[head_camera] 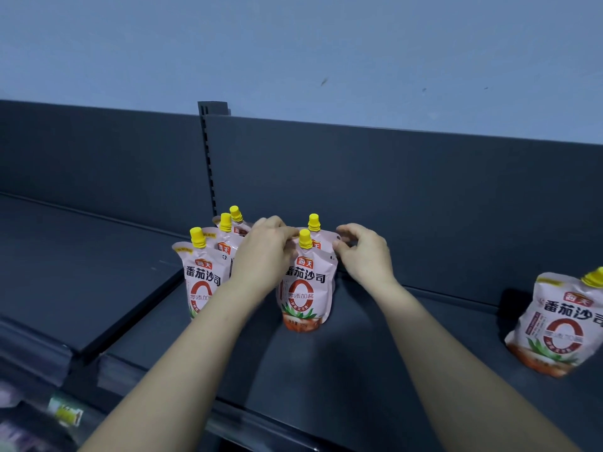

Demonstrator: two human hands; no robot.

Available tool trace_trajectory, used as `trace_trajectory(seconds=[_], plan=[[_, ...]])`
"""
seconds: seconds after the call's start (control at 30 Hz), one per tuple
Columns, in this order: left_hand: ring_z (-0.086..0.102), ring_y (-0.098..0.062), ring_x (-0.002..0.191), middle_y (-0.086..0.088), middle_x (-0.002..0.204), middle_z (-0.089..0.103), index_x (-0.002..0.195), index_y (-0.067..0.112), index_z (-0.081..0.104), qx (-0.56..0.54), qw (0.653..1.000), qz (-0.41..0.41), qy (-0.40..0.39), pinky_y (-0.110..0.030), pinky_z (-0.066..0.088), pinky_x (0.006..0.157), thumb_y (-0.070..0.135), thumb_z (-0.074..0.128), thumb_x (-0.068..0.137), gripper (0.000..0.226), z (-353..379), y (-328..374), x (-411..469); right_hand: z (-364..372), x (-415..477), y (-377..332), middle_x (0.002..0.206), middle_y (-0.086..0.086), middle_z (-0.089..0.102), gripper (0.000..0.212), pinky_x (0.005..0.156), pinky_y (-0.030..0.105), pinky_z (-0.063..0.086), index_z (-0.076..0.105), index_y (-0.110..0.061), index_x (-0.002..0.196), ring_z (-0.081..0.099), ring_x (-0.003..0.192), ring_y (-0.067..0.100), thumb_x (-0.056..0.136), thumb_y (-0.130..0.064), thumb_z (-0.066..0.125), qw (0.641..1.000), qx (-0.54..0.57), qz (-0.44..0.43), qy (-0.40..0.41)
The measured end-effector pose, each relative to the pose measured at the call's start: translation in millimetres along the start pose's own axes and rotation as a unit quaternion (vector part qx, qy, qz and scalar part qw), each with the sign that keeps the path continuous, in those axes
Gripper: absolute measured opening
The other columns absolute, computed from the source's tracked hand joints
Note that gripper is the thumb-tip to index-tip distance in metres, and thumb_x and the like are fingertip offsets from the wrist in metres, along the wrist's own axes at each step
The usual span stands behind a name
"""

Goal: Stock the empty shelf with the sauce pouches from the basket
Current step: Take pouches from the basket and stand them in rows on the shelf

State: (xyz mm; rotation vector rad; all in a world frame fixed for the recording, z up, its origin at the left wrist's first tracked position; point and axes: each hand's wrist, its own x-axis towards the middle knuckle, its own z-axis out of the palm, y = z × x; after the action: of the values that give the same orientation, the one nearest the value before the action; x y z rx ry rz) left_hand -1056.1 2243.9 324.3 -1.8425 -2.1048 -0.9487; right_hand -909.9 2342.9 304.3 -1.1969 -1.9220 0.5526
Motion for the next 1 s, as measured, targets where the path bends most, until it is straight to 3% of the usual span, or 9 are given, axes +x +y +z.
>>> trace_trajectory(seconds=[0.23, 0.4, 0.5, 0.63, 1.0], plan=[[0.048, -0.03, 0.106, -0.009, 0.109, 0.059, 0.116, 0.008, 0.064, 0.051, 0.997, 0.025, 0.052, -0.039, 0.041, 0.082, 0.011, 0.062, 0.085, 0.031, -23.8, 12.2, -28.0, -23.1, -25.6, -17.4, 0.107, 0.001, 0.064, 0.03, 0.075, 0.027, 0.042, 0.062, -0.02, 0.119, 0.059, 0.088, 0.016, 0.09, -0.026, 0.058, 0.995, -0.05, -0.079, 0.029], [0.048, -0.029, 0.103, -0.006, 0.108, 0.061, 0.107, 0.01, 0.065, 0.136, 0.988, 0.019, 0.073, -0.038, 0.042, 0.071, 0.013, 0.063, 0.082, 0.025, -58.1, 3.9, -65.7, -25.6, -61.7, -51.7, 0.107, 0.002, 0.064, 0.028, 0.078, 0.035, 0.047, 0.063, -0.02, 0.115, 0.059, 0.1, 0.023, 0.09, -0.032, 0.057, 0.984, -0.057, -0.167, 0.025], [0.052, -0.033, 0.101, -0.007, 0.108, 0.064, 0.105, 0.01, 0.065, 0.206, 0.977, 0.0, 0.057, -0.044, 0.047, 0.074, 0.015, 0.066, 0.078, 0.027, -81.7, -11.8, -93.7, -16.9, -86.9, -76.0, 0.11, 0.004, 0.065, 0.028, 0.083, 0.036, 0.045, 0.064, -0.017, 0.114, 0.056, 0.106, 0.027, 0.089, -0.029, 0.059, 0.971, -0.067, -0.228, 0.015], [0.055, -0.035, 0.101, -0.009, 0.106, 0.065, 0.103, 0.009, 0.067, 0.277, 0.959, -0.046, 0.041, -0.043, 0.044, 0.075, 0.022, 0.071, 0.074, 0.032, -115.2, -39.3, -139.8, 8.6, -121.3, -107.9, 0.11, 0.006, 0.065, 0.029, 0.084, 0.04, 0.046, 0.064, -0.016, 0.115, 0.055, 0.106, 0.03, 0.087, -0.022, 0.06, 0.957, -0.07, -0.279, -0.031], [0.053, -0.029, 0.109, -0.004, 0.111, 0.061, 0.11, 0.016, 0.06, 0.356, 0.9, -0.242, -0.063, -0.037, 0.045, 0.081, 0.025, 0.065, 0.077, 0.035, -195.7, -149.8, -306.3, 129.2, -245.7, -189.9, 0.122, 0.005, 0.057, 0.039, 0.092, 0.038, 0.042, 0.054, -0.019, 0.128, 0.048, 0.115, 0.027, 0.09, -0.031, 0.056, 0.888, -0.121, -0.388, -0.216]])
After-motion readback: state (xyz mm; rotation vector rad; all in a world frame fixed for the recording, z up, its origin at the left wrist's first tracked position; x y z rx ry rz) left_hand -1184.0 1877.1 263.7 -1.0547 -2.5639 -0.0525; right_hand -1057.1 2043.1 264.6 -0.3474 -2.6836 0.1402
